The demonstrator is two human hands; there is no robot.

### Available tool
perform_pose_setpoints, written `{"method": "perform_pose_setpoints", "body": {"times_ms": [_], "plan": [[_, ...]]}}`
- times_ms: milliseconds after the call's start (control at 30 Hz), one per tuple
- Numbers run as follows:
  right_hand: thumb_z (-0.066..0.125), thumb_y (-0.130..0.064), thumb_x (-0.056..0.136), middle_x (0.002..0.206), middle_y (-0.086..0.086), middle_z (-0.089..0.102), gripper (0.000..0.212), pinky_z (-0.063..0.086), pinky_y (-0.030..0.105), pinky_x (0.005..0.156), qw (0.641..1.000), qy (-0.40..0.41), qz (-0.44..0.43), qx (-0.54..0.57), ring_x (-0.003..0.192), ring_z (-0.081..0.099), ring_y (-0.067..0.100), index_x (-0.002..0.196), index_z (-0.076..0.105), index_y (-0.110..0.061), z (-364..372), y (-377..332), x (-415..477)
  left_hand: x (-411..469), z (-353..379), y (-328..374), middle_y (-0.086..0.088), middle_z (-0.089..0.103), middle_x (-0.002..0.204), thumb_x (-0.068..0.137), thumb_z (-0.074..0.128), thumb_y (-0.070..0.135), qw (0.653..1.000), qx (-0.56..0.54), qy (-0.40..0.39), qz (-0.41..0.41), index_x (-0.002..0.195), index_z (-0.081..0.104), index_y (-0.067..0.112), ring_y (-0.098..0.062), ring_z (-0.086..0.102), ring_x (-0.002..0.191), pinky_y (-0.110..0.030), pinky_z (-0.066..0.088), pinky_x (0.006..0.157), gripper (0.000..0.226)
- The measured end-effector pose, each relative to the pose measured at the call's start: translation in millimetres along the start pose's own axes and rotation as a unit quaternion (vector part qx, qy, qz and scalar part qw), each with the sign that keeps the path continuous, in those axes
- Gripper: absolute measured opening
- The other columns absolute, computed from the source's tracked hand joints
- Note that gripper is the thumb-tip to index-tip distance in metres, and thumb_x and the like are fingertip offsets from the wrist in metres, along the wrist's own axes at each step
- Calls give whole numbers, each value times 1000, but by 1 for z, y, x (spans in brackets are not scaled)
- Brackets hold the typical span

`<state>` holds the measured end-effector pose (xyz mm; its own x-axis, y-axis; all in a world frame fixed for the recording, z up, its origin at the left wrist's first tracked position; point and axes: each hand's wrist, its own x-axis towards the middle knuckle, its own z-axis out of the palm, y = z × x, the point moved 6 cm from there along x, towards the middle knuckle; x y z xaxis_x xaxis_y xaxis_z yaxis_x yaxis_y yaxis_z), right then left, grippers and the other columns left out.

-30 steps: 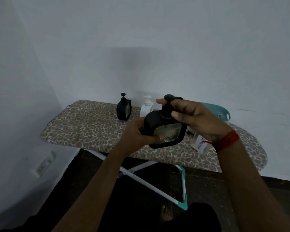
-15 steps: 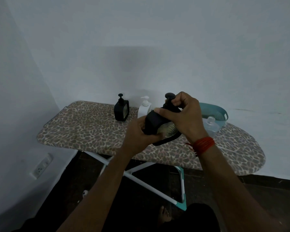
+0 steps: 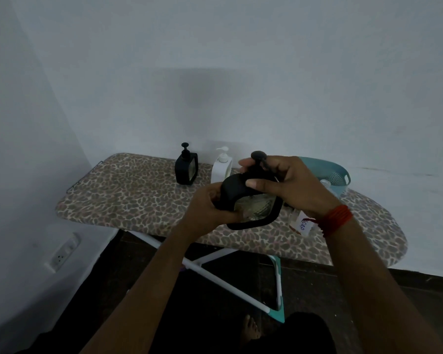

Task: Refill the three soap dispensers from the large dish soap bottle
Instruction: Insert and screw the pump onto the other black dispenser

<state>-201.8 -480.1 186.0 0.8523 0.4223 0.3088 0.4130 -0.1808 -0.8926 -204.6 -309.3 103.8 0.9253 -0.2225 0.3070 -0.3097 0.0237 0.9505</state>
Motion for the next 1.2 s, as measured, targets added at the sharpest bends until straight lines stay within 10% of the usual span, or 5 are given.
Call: {"method": "perform_pose_setpoints", "body": {"times_ms": [433,600,867,1100,1200], "plan": [[86,-4,74,97,14,78,60,62,36,79,993,56,-4,107,97,76,29,128,63,-13,4,0,8,2,-1,6,-10,77,110,74,84,-2,996,-75,-34,14,113,75,17,-28,73,105,-35,59,86,45],[86,-19,70,123,1,72,78,57,36,97,998,-54,12,16,120,66,14,140,54,-18,0,-5,9,5,0,8,-5,78,106,70,86,3,995,-85,-48,9,107,78,24,-23,74,102,-31,59,84,43],[91,-31,70,96,2,75,43,57,44,84,929,-116,59,-347,87,71,18,105,73,-12,-17,-16,23,33,10,-2,-13,76,112,71,83,-11,993,-70,-99,-3,116,73,8,-30,72,108,-36,59,87,50],[88,-32,67,79,-2,72,28,57,35,70,898,-72,111,-420,77,69,15,81,73,-12,-50,-9,40,73,21,-11,-14,74,118,70,86,2,991,-99,-88,-15,120,70,5,-30,70,111,-36,58,89,53],[90,-31,63,41,-17,49,38,37,15,44,913,-9,121,-391,45,52,-2,52,55,-21,-72,2,44,91,25,-17,-13,73,121,74,84,10,992,-122,-38,-12,125,67,8,-29,69,114,-39,57,92,54]]}}
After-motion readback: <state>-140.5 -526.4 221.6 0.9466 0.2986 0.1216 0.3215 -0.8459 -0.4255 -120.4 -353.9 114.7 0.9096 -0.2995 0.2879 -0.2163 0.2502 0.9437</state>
